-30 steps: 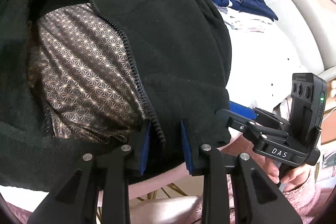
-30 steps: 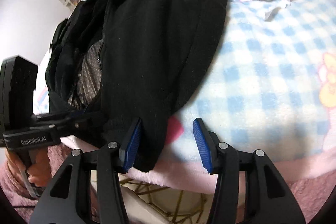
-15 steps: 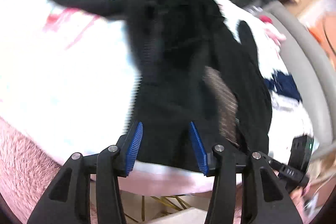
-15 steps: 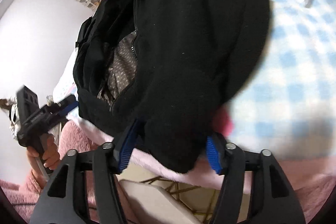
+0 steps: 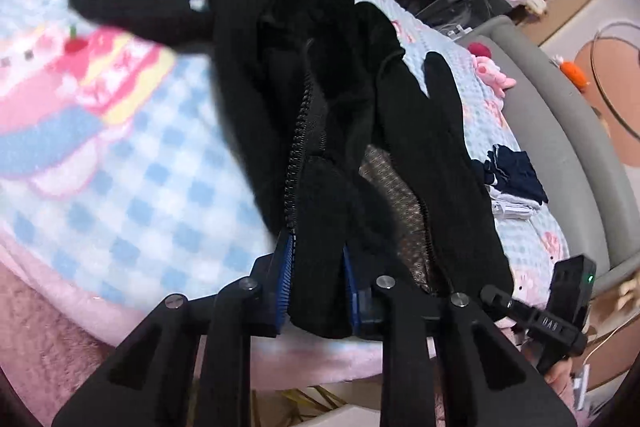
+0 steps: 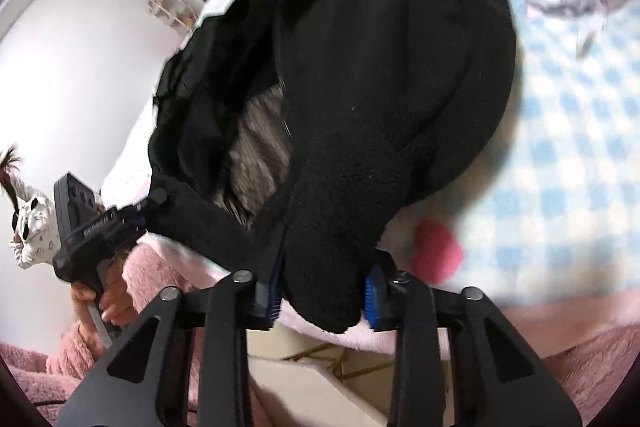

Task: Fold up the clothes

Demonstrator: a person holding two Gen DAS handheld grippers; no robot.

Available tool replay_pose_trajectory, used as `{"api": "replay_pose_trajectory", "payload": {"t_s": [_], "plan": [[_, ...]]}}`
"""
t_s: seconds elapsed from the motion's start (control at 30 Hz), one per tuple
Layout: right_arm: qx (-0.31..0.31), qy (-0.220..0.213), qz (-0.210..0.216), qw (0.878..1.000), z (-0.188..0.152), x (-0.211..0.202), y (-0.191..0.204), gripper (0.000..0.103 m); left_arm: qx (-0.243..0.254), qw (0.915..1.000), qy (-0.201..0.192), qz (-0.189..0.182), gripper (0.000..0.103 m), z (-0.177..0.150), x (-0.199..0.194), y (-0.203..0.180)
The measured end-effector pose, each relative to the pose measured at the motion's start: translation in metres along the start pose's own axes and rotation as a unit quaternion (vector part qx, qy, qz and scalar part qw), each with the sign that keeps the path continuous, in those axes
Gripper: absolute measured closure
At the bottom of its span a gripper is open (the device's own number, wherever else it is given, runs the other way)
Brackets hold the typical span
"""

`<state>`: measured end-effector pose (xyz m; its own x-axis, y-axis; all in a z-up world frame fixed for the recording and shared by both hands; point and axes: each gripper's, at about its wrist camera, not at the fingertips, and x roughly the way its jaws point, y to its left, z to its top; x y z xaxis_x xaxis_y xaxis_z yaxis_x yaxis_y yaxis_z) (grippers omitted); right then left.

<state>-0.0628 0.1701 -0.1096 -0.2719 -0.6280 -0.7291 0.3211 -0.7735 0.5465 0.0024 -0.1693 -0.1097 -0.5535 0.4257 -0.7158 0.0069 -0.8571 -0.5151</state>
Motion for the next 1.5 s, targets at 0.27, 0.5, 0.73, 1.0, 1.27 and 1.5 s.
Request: {"api": "replay_pose_trajectory", "payload": {"t_s": [0.27, 0.5, 0.73, 1.0, 1.27, 1.5], "plan": [[0.011, 0.039, -0.067, 0.997, -0.023, 0.014, -0.017, 0.080, -0.026, 0.9945, 0.067, 0.076, 0.082, -0.026, 0.006, 0.021], [-0.001, -0.011, -0.059, 0.998, -0.023, -0.024, -0.013, 0.072, -0.018, 0.9955, 0.056, 0.075, 0.074, -0.025, -0.017, 0.021], [-0.051, -0.077, -0.067, 0.993, 0.054, -0.063, 0.005, 0.070, 0.072, 0.9955, -0.010, 0.061, 0.062, 0.047, -0.024, -0.017], [-0.133, -0.043, -0.032, 0.990, 0.270, 0.070, 0.030, 0.047, 0.086, 0.9914, -0.043, 0.089, 0.052, 0.245, 0.096, -0.029], [-0.200, 0.007, -0.116, 0.973, 0.412, 0.220, 0.067, 0.033, 0.061, 0.9841, -0.007, 0.167, 0.045, 0.394, 0.209, -0.028], [-0.189, 0.128, -0.146, 0.962, 0.472, 0.333, 0.061, 0.005, 0.076, 0.9741, 0.110, 0.182, 0.043, 0.433, 0.290, -0.015]]}}
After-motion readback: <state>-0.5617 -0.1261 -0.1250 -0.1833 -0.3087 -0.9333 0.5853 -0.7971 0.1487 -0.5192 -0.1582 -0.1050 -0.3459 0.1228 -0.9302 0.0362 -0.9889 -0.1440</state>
